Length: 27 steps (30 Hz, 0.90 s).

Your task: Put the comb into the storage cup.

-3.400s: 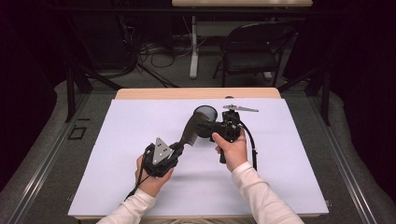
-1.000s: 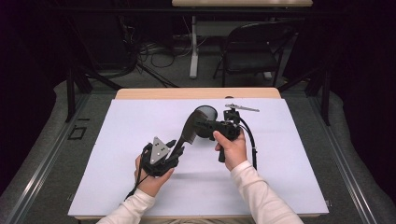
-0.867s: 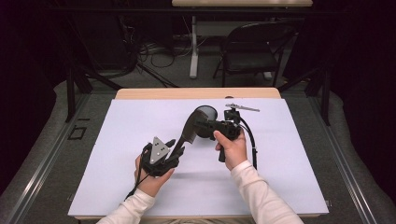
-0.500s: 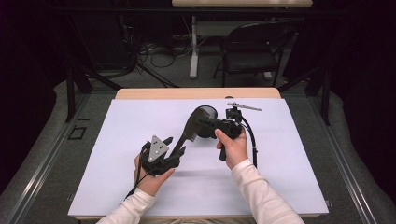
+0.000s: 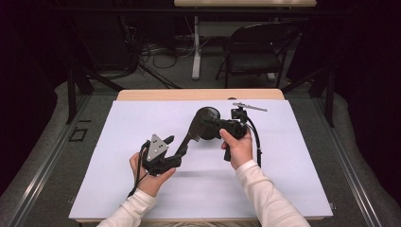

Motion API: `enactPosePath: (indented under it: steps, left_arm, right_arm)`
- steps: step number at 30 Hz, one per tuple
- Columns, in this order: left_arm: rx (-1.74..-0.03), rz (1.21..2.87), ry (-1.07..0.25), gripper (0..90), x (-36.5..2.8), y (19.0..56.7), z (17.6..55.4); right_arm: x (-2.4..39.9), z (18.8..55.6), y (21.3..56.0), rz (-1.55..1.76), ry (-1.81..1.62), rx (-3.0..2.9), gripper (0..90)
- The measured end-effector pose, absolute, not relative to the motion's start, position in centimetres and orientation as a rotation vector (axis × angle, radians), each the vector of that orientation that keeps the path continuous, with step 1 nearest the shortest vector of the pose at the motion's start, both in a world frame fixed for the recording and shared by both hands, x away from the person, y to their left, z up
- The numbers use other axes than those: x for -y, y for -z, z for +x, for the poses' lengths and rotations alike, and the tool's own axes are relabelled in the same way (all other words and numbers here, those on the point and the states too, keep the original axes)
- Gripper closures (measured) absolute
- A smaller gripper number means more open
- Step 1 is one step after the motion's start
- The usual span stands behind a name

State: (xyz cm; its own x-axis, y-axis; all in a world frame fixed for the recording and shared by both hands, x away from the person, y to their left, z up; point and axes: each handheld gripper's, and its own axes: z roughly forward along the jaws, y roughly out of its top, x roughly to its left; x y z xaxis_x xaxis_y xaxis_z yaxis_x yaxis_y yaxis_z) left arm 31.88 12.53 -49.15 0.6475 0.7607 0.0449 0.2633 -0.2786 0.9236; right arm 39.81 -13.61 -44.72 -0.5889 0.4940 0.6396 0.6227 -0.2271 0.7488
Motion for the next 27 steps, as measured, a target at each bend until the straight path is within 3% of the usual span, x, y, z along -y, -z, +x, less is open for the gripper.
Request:
enactPosePath:
  steps: [13,20,27]
  left_arm:
    - [-0.874,1.839,-0.601,37.7,-13.4,48.9,32.5]
    - [-0.886,1.821,-0.608,29.5,-14.0,48.5,32.7]
    - [-0.922,1.821,-0.621,27.6,-14.6,48.3,33.0]
  right_arm:
    - [13.8,40.1,44.5,-1.388,1.952,1.895,86.9]
    - [13.9,40.2,44.1,-1.401,1.956,1.924,86.9]
    - [14.3,40.4,43.6,-1.42,1.961,1.937,86.9]
